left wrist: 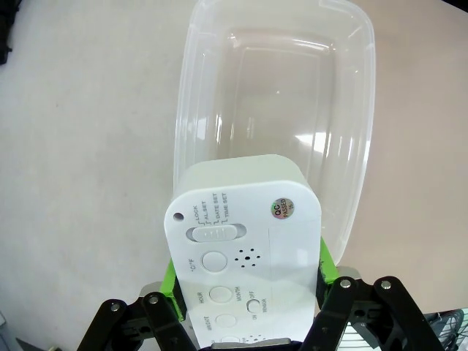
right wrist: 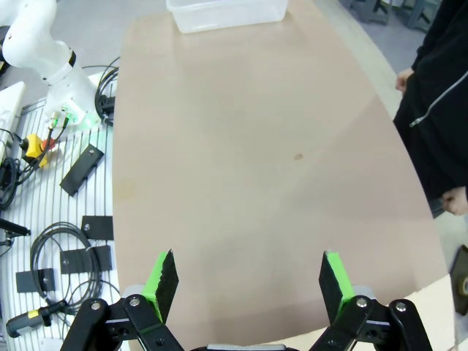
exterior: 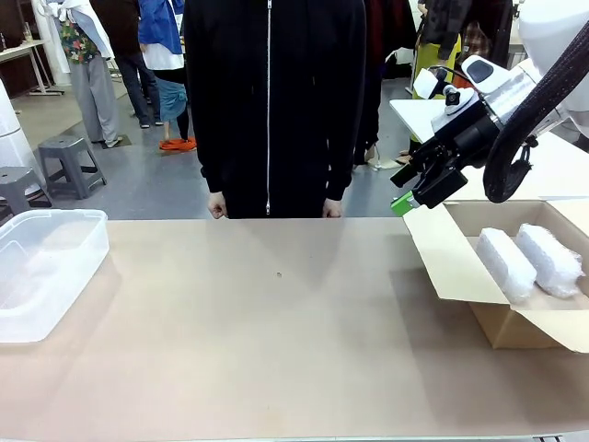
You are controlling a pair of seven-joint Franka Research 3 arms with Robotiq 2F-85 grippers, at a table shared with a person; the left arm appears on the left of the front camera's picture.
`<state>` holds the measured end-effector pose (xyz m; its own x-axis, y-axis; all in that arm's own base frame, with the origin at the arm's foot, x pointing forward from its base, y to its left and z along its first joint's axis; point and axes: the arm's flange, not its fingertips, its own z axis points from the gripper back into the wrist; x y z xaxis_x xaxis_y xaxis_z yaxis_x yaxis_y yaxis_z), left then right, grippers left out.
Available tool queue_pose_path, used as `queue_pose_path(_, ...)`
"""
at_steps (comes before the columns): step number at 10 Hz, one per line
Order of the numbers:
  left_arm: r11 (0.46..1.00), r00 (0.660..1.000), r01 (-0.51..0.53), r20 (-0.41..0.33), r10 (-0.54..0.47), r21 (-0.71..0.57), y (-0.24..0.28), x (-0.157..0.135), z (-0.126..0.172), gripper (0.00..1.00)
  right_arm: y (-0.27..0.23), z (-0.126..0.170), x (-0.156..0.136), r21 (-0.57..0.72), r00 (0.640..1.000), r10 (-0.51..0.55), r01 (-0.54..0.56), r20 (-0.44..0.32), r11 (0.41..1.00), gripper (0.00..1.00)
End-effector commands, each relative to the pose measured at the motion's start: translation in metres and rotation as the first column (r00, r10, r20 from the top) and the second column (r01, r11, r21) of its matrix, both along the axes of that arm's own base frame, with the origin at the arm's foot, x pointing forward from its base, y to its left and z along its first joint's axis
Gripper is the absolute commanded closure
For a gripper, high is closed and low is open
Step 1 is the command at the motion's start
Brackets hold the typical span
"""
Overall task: Separate and place wrapped and unwrapped clocks.
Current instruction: If the picked Digital clock is wrapped, place it in the Package Box ; if not, place it in the Organizing box.
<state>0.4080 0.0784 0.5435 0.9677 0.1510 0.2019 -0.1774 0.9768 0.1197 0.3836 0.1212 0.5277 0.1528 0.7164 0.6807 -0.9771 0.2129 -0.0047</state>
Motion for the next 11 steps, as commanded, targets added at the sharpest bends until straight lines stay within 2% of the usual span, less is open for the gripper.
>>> queue_pose_path(1,1.000,1.000,-0.021,0.001,0.021,-0.011,-0.002,-0.003,-0.004,0.22,0.000,0.000,0.002,0.002,1.000,0.006,-0.006,-0.009,1.000,0.00)
queue_pose_path(2,1.000,1.000,0.000,0.000,0.000,0.000,0.000,0.000,0.000,0.22,0.000,0.000,0.002,0.002,1.000,0.006,-0.006,-0.009,1.000,0.00)
queue_pose_path(4,0.990,0.991,0.135,-0.022,-0.134,0.038,-0.003,0.025,-0.013,0.22,0.000,0.000,0.002,0.002,1.000,0.006,-0.006,-0.009,1.000,0.00)
queue_pose_path(6,0.976,0.977,0.213,-0.028,-0.212,0.045,-0.010,0.047,-0.033,0.22,0.000,0.000,0.002,0.002,1.000,0.006,-0.006,-0.009,1.000,0.00)
queue_pose_path(9,0.965,0.971,0.232,0.036,-0.238,0.120,-0.017,0.064,-0.058,0.22,0.000,0.000,0.002,0.002,1.000,0.006,-0.006,-0.009,1.000,0.00)
queue_pose_path(11,0.962,0.962,0.264,0.048,-0.268,0.073,-0.017,0.074,-0.071,0.22,0.000,0.000,0.002,0.002,1.000,0.006,-0.006,-0.009,1.000,0.00)
